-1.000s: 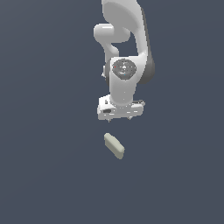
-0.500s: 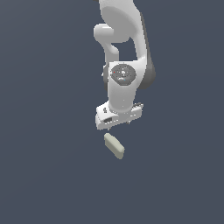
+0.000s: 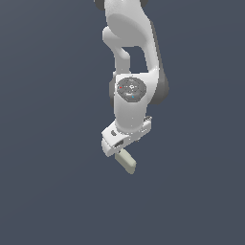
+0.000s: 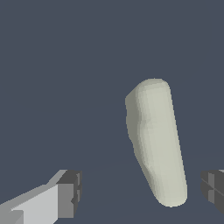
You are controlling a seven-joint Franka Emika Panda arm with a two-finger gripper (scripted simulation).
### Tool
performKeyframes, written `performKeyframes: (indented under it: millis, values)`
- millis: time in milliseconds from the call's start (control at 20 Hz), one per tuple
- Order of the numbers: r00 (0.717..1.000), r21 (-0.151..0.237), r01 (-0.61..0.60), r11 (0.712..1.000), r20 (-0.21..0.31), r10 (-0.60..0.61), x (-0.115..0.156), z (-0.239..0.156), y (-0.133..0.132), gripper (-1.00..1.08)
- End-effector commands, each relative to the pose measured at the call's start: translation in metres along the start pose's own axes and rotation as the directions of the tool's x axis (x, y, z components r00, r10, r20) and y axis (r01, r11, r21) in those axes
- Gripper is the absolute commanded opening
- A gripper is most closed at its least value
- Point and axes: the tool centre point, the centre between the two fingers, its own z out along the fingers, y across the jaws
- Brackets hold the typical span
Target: Pick up the object and move it to a goal position.
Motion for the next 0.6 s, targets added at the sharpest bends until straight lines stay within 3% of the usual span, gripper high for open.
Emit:
performKeyframes:
  millis: [0,550]
  values:
    - [0.998,-0.005,0.054,0.999,-0.006,-0.055,0.005,0.000,0.007,1.00]
    - [0.984,-0.017,0.176,0.984,-0.019,-0.176,0.017,0.000,0.022,1.00]
